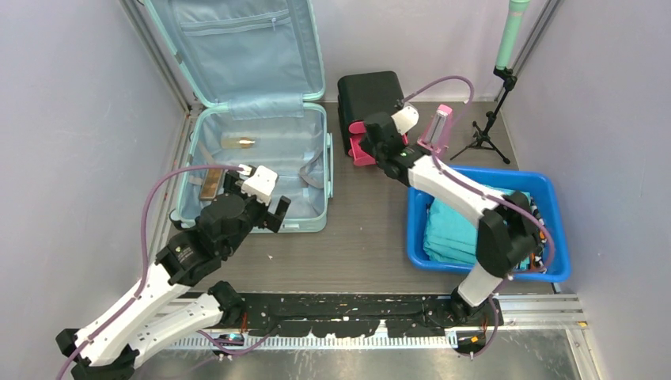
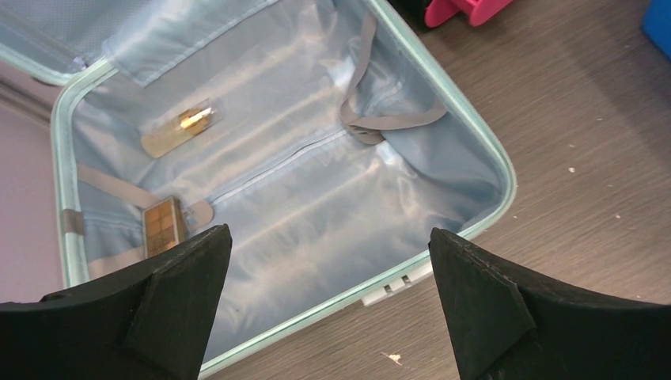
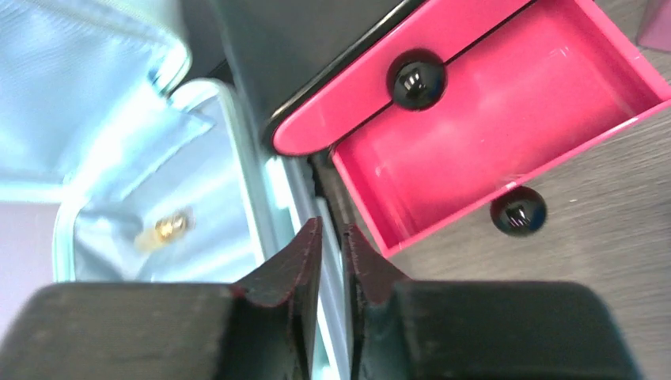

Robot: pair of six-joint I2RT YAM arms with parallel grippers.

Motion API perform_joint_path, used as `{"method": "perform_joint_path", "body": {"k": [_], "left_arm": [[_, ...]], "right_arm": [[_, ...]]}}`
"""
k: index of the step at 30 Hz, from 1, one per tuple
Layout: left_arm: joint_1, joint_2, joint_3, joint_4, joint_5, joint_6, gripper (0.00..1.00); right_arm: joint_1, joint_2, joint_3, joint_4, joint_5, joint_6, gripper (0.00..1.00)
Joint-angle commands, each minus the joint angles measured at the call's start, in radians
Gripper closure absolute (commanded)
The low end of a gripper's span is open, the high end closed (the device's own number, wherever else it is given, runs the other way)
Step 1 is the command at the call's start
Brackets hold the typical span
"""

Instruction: Open, take out, and arrange the luggage

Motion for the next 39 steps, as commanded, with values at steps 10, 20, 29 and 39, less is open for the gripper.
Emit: {"method": "perform_joint_path", "body": {"k": [10, 20, 29, 39], "left_arm": [[0.008, 0.053, 0.007, 0.081, -0.141, -0.056, 0.00], [0.527, 0.313, 0.109, 0.203, 0.304, -0.567, 0.00], [0.786, 0.669, 0.224, 0.362, 0.321, -0.938, 0.09], [0.876, 1.107, 0.382, 0.568, 0.244, -1.183, 0.34]], "right_arm": [[0.002, -0.503, -0.188, -0.056, -0.136, -0.455, 0.30], [-0.056, -0.713, -0.429, 0.040, -0.115, -0.543, 0.01], [-0.059, -0.794, -0.548, 0.053, -0.260, -0.513, 0.01], [-0.061, -0.807, -0.619, 0.114, -0.289, -0.434, 0.01]]}}
